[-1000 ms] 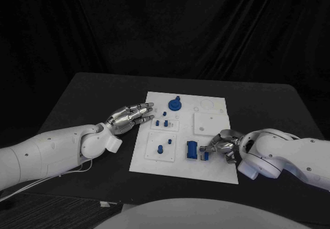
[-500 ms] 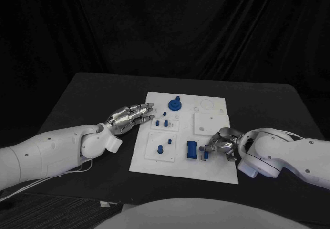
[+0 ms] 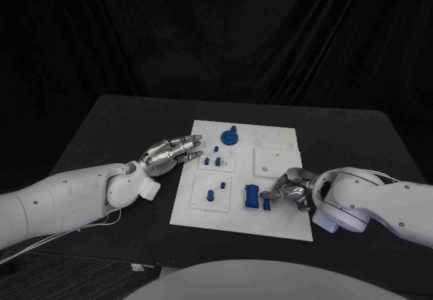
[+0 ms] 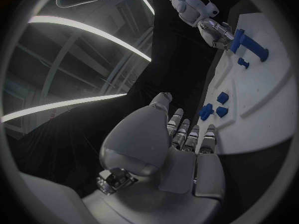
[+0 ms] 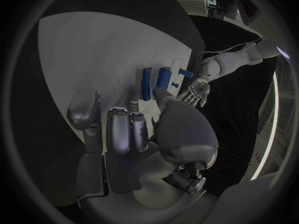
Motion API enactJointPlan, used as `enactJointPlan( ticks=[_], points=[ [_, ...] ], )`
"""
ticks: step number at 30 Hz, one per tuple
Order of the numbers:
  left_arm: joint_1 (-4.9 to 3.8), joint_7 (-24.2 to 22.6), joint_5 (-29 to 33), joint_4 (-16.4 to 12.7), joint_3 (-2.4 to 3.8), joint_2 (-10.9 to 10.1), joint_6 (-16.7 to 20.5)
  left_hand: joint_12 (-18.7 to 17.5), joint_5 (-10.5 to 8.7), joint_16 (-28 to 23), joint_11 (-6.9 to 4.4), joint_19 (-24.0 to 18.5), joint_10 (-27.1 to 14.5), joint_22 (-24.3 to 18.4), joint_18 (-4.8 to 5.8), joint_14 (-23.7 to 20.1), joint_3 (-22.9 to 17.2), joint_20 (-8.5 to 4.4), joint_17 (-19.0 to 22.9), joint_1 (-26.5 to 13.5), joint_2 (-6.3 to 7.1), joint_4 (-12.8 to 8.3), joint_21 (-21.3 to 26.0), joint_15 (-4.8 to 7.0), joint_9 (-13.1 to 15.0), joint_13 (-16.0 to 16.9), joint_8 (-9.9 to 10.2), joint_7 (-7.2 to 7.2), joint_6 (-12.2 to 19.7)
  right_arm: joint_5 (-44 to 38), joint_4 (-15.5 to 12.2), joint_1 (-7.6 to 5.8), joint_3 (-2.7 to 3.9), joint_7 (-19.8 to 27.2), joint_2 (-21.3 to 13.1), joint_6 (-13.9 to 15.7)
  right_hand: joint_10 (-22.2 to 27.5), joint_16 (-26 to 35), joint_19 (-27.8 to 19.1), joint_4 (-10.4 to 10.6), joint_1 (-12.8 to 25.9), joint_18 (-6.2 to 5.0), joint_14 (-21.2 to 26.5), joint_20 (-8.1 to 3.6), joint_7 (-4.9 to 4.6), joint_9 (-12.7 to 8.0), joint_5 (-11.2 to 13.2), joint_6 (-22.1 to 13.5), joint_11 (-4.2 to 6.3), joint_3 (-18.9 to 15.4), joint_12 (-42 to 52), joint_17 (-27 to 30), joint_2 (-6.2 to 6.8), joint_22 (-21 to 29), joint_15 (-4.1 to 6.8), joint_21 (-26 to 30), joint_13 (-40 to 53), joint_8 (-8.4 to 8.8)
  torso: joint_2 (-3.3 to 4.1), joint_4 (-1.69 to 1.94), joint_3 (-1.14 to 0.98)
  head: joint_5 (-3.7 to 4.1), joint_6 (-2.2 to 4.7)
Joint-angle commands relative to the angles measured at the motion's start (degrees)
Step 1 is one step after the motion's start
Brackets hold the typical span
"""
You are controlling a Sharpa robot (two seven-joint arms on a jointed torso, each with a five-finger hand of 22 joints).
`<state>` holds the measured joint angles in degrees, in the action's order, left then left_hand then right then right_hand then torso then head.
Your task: Assemble the parts on the task board
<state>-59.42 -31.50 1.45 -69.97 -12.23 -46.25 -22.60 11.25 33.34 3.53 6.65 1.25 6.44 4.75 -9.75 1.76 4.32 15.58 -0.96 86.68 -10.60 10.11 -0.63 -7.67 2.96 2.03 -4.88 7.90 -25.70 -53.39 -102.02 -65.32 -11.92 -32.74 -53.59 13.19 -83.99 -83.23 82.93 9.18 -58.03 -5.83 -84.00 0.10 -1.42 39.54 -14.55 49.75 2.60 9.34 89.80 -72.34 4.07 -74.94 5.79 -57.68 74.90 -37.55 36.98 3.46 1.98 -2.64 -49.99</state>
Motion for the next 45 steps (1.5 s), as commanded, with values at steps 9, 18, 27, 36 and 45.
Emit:
enactJointPlan(
  ticks=[9,18,27,36,45],
  points=[
    [0.18,0.0,0.2,-0.1,0.01,0.0,-1.0,0.1,0.2,0.2,0.42,0.2,0.0,-0.1,-0.69,0.2,-0.2,0.02,0.0,0.0,-0.27,-0.1,-0.3,-0.34,0.1,0.1,-0.2,0.21,-0.1,-1.7,-0.3,-0.08,0.0,-0.7,-0.6,-1.0,-6.0,0.3,0.2,3.9,2.2,-0.15,-2.8,0.16,-0.06,0.7,6.9,-0.9,0.05,-3.0,0.2,0.2,1.59,-6.9,0.3,0.7,15.1,-0.65,0.01,-0.04,0.02,-0.15,-0.01],
    [0.19,-0.1,0.2,-0.1,0.01,-0.1,-1.0,0.1,0.19,0.2,0.45,0.2,0.0,0.0,-0.69,0.1,-0.2,0.04,0.0,-0.1,-0.22,-0.2,-0.3,-0.35,0.1,0.1,-0.3,0.23,-0.4,-6.9,-3.0,-0.51,0.01,6.7,-3.7,8.9,-6.0,-1.2,1.4,7.8,5.6,0.47,-3.6,-0.15,0.45,2.6,8.8,-0.7,0.47,-11.5,0.2,-3.4,2.43,-7.9,0.66,-2.9,15.1,-2.74,0.0,-0.02,-0.02,-0.28,-0.01],
    [0.2,-0.3,0.2,-0.2,0.01,-0.3,-0.7,0.2,0.18,0.2,0.49,0.2,0.1,0.0,-0.69,0.1,-0.2,0.05,0.0,-0.1,-0.16,-0.2,-0.3,-0.33,0.2,0.1,-0.4,0.25,-0.6,-7.4,-5.0,-1.88,0.01,15.3,-6.2,16.9,-6.0,-2.9,2.4,7.4,9.5,1.22,-4.2,0.11,-0.44,-1.7,4.5,-1.3,-0.16,-15.1,0.2,-6.9,-3.9,-8.9,0.32,-7.0,15.1,2.71,-0.02,-0.07,-0.03,-0.09,-0.01],
    [0.2,-0.4,0.2,-0.2,0.01,-0.2,-0.7,0.2,0.18,0.2,0.49,0.2,0.1,0.0,-0.69,0.1,-0.2,0.05,0.0,-0.1,-0.16,-0.2,-0.3,-0.33,0.2,0.1,-0.4,0.25,-0.6,-6.0,-3.3,-1.85,-0.01,19.2,-5.1,13.0,-6.0,-3.6,3.5,7.5,8.2,2.38,-4.4,1.33,-2.41,-14.1,5.0,1.9,-1.91,-20.9,0.2,-8.3,-9.05,-10.5,-1.3,-14.5,15.1,16.18,-0.01,-0.02,-0.02,-0.03,-0.01],
    [0.2,-0.4,0.2,-0.2,0.01,-0.1,-0.8,0.2,0.18,0.2,0.49,0.2,0.1,0.0,-0.69,0.1,-0.2,0.05,0.0,-0.1,-0.16,-0.2,-0.3,-0.33,0.2,0.1,-0.4,0.25,-0.6,-5.7,-1.9,-1.04,-0.02,20.2,-3.9,9.5,-6.0,-3.4,3.8,7.5,7.3,2.9,-4.2,1.95,-2.92,-19.1,5.2,4.7,-2.44,-24.7,0.2,-7.8,-10.49,-11.2,-1.79,-18.1,15.1,20.87,0.02,-0.01,-0.01,-0.06,-0.01]
  ],
)
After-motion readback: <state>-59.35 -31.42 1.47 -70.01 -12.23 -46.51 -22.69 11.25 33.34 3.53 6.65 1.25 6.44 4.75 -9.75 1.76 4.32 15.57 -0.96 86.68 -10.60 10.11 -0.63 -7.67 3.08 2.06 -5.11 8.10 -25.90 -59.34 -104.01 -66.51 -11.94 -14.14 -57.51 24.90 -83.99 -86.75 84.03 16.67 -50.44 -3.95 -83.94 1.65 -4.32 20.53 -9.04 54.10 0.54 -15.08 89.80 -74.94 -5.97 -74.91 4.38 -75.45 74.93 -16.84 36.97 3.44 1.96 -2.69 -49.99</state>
